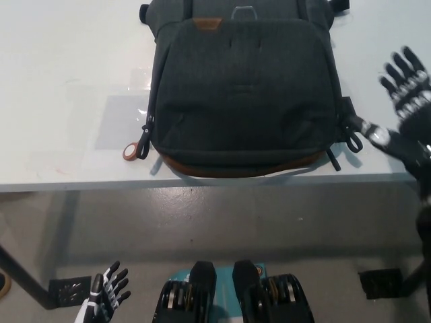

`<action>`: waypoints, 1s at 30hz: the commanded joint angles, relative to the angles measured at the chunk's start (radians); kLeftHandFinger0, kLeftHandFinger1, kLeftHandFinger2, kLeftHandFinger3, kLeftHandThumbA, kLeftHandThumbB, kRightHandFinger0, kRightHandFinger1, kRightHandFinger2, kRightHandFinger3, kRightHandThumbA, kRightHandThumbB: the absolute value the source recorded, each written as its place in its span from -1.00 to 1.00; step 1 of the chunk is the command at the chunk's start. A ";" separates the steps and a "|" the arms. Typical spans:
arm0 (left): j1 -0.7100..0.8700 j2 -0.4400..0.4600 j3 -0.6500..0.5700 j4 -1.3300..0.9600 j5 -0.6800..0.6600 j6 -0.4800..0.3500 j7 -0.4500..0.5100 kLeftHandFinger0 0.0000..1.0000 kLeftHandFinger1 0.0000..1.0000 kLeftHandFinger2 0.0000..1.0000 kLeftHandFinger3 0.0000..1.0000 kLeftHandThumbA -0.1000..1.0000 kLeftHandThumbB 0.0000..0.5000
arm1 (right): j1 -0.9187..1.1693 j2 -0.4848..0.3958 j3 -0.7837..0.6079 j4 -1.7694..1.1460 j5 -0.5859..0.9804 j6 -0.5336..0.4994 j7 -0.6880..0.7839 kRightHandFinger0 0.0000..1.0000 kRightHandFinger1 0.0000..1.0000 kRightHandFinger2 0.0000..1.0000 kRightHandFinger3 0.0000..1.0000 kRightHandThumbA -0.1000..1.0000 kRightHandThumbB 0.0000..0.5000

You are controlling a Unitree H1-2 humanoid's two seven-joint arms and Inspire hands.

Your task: A bag is kept in the middle of the table with its flap loosely closed and the robot uses its right hand to adjust it and opens it

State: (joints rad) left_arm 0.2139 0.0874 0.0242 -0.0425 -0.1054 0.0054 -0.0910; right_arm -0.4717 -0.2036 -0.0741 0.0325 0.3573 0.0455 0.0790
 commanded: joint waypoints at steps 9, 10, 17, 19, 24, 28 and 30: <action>0.002 0.018 0.001 -0.036 -0.008 -0.033 -0.020 1.00 1.00 1.00 1.00 1.00 -1.00 | -0.259 0.042 0.013 0.280 -0.014 0.038 0.050 1.00 1.00 1.00 1.00 1.00 0.33; 0.002 0.019 0.001 -0.035 -0.006 -0.034 -0.021 1.00 1.00 1.00 1.00 1.00 -1.00 | -0.271 0.046 0.013 0.303 -0.016 0.037 0.052 1.00 1.00 1.00 1.00 1.00 0.32; -0.001 0.023 -0.001 -0.041 -0.019 -0.031 -0.031 1.00 1.00 1.00 1.00 1.00 -1.00 | -0.332 0.078 0.002 0.407 -0.002 0.055 0.068 1.00 1.00 1.00 1.00 1.00 0.23; -0.005 0.022 0.000 -0.040 -0.020 -0.029 -0.030 1.00 1.00 1.00 1.00 1.00 -1.00 | -0.348 0.082 0.004 0.426 -0.008 0.053 0.074 1.00 1.00 1.00 1.00 1.00 0.27; -0.004 0.024 0.000 -0.044 -0.017 -0.029 -0.032 1.00 1.00 1.00 1.00 1.00 -1.00 | -0.362 0.089 0.019 0.446 -0.020 0.049 0.094 1.00 1.00 1.00 1.00 1.00 0.32; -0.013 0.025 0.001 -0.037 -0.011 -0.030 -0.031 1.00 1.00 1.00 1.00 1.00 -1.00 | -0.370 0.103 0.017 0.448 -0.009 0.055 0.104 1.00 1.00 1.00 1.00 1.00 0.37; -0.017 0.026 0.001 -0.043 -0.010 -0.021 -0.031 1.00 1.00 1.00 1.00 1.00 -1.00 | -0.378 0.113 0.012 0.451 0.005 0.053 0.116 1.00 1.00 1.00 1.00 1.00 0.37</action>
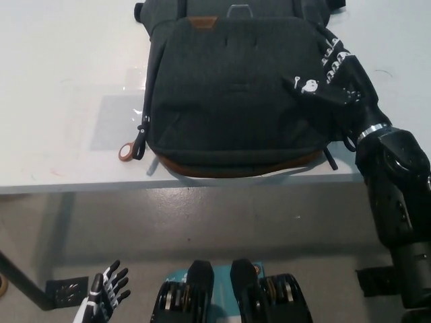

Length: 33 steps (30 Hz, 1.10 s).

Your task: A bag is kept in the middle of the table with its flap loosely closed and the robot uses its right hand to adjust it and opens it

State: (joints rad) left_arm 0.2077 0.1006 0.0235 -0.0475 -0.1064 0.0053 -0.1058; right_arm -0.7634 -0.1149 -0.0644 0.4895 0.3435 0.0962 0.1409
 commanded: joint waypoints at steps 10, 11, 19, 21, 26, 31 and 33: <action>-0.023 0.015 0.000 -0.032 -0.016 -0.020 -0.025 1.00 1.00 1.00 1.00 1.00 -1.00 | -0.091 0.041 -0.001 -0.032 -0.103 -0.013 -0.087 -1.00 -0.72 -0.17 -0.63 -1.00 -0.48; -0.027 0.017 0.001 -0.032 -0.021 -0.018 -0.030 1.00 1.00 1.00 1.00 1.00 -1.00 | -0.089 0.039 0.000 -0.044 -0.106 -0.005 -0.087 -1.00 -0.65 -0.05 -0.44 -1.00 -0.52; -0.034 0.015 -0.003 -0.027 -0.006 -0.012 -0.023 1.00 1.00 1.00 1.00 1.00 -1.00 | -0.080 0.030 -0.009 -0.074 -0.116 0.023 -0.079 -0.98 -0.08 0.37 0.43 -1.00 -0.73; -0.031 0.015 -0.005 -0.030 0.002 -0.008 -0.019 1.00 1.00 1.00 1.00 1.00 -1.00 | -0.075 0.032 -0.014 -0.083 -0.116 0.036 -0.086 -0.95 -0.05 0.41 0.47 -1.00 -0.73; -0.034 0.021 -0.010 -0.024 -0.002 -0.011 -0.027 1.00 1.00 1.00 1.00 1.00 -1.00 | -0.067 0.032 -0.023 -0.092 -0.123 0.020 -0.085 -0.95 -0.05 0.40 0.43 -1.00 -0.67; -0.038 0.024 -0.014 -0.027 0.008 -0.005 -0.023 1.00 1.00 1.00 1.00 1.00 -1.00 | 0.007 0.011 0.022 -0.263 -0.229 -0.015 -0.109 -0.75 -0.11 0.28 0.22 -1.00 -0.62; -0.037 0.026 -0.015 -0.032 0.010 0.005 -0.023 1.00 1.00 1.00 1.00 1.00 -1.00 | 0.047 0.008 0.038 -0.356 -0.270 -0.044 -0.115 -0.75 -0.22 0.10 0.14 -1.00 -0.58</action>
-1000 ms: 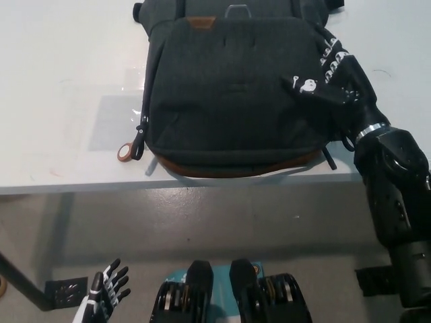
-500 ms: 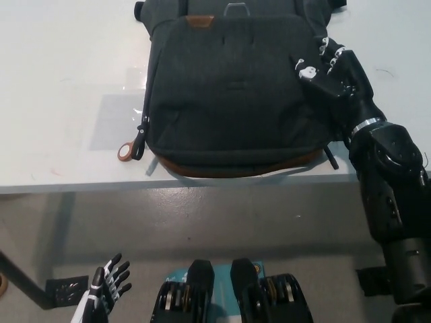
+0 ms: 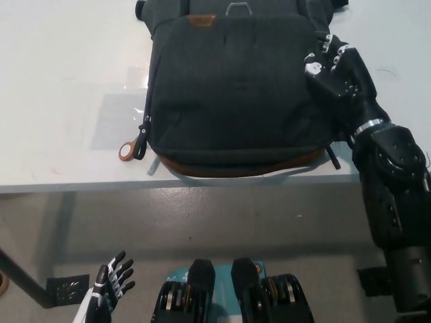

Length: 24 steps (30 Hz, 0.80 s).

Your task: A bag is kept in the middle of the table with its flap loosely closed and the robot uses its right hand to adjust it and opens it

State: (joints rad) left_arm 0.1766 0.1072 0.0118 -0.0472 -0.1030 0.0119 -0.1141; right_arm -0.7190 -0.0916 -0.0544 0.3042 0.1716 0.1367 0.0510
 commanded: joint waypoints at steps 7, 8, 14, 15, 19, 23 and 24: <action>-0.024 0.026 -0.006 -0.031 0.016 0.000 -0.017 1.00 1.00 1.00 1.00 1.00 -1.00 | 0.163 -0.028 0.074 -0.542 -0.219 -0.131 -0.021 -1.00 -0.44 -0.03 0.16 -1.00 -0.61; -0.025 0.027 -0.006 -0.031 0.014 0.001 -0.018 1.00 1.00 1.00 1.00 1.00 -1.00 | 0.185 -0.024 0.082 -0.596 -0.256 -0.110 -0.031 -1.00 -0.41 0.07 0.22 -1.00 -0.63; -0.028 0.028 -0.008 -0.025 0.017 0.006 -0.021 1.00 1.00 1.00 1.00 1.00 -1.00 | 0.327 -0.023 0.134 -0.801 -0.378 -0.159 -0.011 -1.00 -0.39 0.27 0.41 -1.00 -0.65; -0.031 0.029 -0.009 -0.024 0.017 0.009 -0.022 1.00 1.00 1.00 1.00 1.00 -1.00 | 0.345 -0.026 0.140 -0.816 -0.384 -0.177 -0.007 -1.00 -0.41 0.27 0.38 -1.00 -0.63; -0.044 0.030 -0.007 -0.019 0.018 0.014 -0.021 1.00 1.00 1.00 1.00 1.00 -1.00 | 0.408 -0.041 0.172 -0.855 -0.397 -0.222 0.018 -1.00 -0.56 0.19 0.33 -1.00 -0.58; -0.046 0.034 -0.009 -0.021 0.017 0.016 -0.027 1.00 1.00 1.00 1.00 1.00 -0.98 | 0.500 -0.070 0.225 -0.848 -0.437 -0.219 0.045 -1.00 -0.62 0.12 0.16 -1.00 -0.38; -0.057 0.036 -0.008 -0.019 0.017 0.021 -0.027 1.00 1.00 1.00 1.00 1.00 -0.99 | 0.510 -0.079 0.238 -0.831 -0.450 -0.224 0.047 -1.00 -0.58 0.18 0.19 -1.00 -0.35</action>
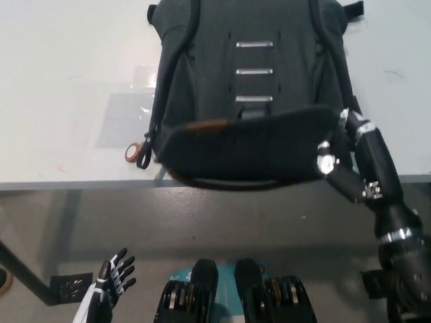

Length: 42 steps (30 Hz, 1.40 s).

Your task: A bag is kept in the middle of the table with its flap loosely closed and the robot uses its right hand to adjust it and opens it

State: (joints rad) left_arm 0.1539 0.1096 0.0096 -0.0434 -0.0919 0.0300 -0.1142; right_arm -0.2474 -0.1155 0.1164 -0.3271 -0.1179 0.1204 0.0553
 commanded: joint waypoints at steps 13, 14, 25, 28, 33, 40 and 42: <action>-0.069 0.038 -0.008 -0.016 -0.001 0.013 -0.026 1.00 1.00 1.00 1.00 1.00 -1.00 | 0.149 -0.107 0.287 0.242 -0.595 -0.385 -0.212 -0.36 0.10 0.38 0.58 -0.51 -0.08; -0.072 0.038 -0.006 -0.016 -0.011 0.020 -0.030 1.00 1.00 1.00 1.00 1.00 -1.00 | 0.150 -0.122 0.313 0.271 -0.615 -0.362 -0.188 0.62 1.00 1.00 1.00 -0.06 0.05; -0.104 0.047 -0.013 -0.012 0.012 0.024 -0.024 1.00 1.00 1.00 1.00 1.00 -1.00 | 0.197 -0.233 0.414 0.344 -0.488 -0.185 0.082 1.00 1.00 1.00 1.00 0.77 0.81; -0.124 0.050 -0.013 -0.009 0.011 0.028 -0.025 1.00 1.00 1.00 1.00 1.00 -1.00 | 0.221 -0.260 0.399 0.313 -0.447 -0.155 0.119 1.00 1.00 1.00 1.00 0.76 0.79; -0.146 0.049 -0.008 -0.009 0.004 0.044 -0.027 1.00 1.00 1.00 1.00 1.00 -1.00 | 0.277 -0.302 0.355 0.256 -0.373 -0.128 0.164 1.00 1.00 1.00 1.00 0.73 0.77; -0.165 0.053 -0.007 -0.014 0.010 0.055 -0.025 1.00 1.00 1.00 1.00 1.00 -1.00 | 0.390 -0.390 0.234 0.102 -0.185 -0.145 0.213 1.00 1.00 1.00 1.00 0.92 1.00; -0.168 0.053 -0.008 -0.011 0.013 0.055 -0.024 1.00 1.00 1.00 1.00 1.00 -0.97 | 0.419 -0.409 0.185 0.057 -0.106 -0.132 0.227 1.00 1.00 1.00 1.00 0.87 1.00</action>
State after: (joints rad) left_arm 0.0154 0.1442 0.0040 -0.0312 -0.0888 0.0826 -0.1273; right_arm 0.1114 -0.4558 0.3843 -0.2049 -0.4147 -0.0795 0.1943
